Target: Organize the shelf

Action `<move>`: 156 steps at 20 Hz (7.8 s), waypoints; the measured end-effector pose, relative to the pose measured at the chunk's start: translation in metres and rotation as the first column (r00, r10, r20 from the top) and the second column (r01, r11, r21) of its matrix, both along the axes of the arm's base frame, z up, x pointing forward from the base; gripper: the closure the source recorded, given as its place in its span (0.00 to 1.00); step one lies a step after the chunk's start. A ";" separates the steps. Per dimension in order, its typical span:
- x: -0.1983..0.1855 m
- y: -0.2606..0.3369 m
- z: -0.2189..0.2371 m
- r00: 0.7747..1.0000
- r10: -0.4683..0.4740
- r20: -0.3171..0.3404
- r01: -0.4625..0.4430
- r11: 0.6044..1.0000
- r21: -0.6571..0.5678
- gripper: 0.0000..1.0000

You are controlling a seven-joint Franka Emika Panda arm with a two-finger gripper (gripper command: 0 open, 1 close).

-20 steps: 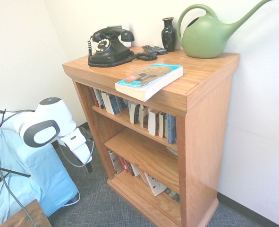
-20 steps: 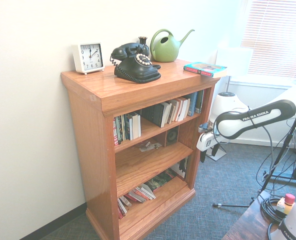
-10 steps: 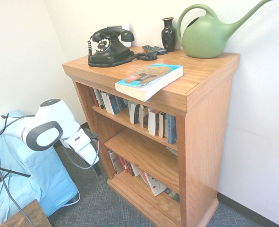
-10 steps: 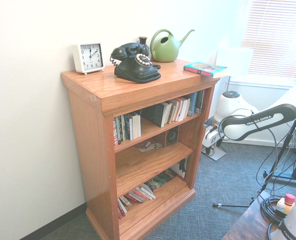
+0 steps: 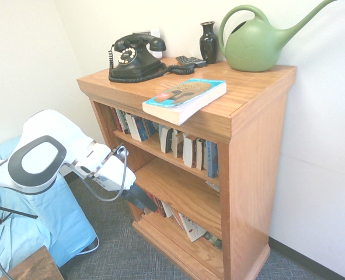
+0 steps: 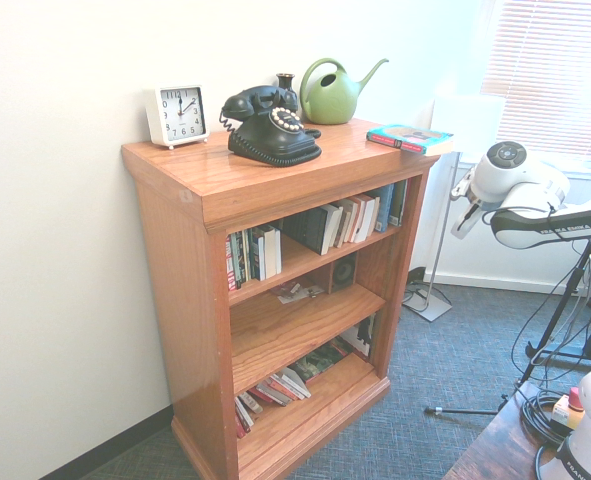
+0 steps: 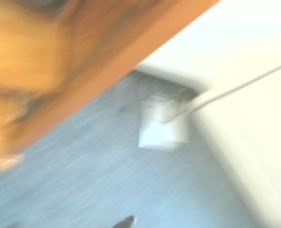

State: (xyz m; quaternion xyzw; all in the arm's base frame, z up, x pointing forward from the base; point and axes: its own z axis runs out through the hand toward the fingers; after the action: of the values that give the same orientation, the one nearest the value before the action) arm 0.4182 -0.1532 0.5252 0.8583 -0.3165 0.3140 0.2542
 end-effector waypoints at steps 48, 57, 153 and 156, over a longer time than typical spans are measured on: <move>0.114 0.080 0.069 0.963 0.268 -0.028 -0.220 0.721 -0.657 0.00; 0.126 0.074 0.063 0.966 0.257 -0.040 -0.220 0.726 -0.651 1.00; 0.042 0.296 -0.079 0.925 0.231 0.303 -0.347 0.838 0.421 1.00; 0.051 0.294 -0.093 0.928 0.214 0.306 -0.336 0.836 0.434 1.00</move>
State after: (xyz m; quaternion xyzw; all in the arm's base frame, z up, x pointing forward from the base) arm 0.4690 0.1406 0.4324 0.8853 -0.2855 0.3629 -0.0549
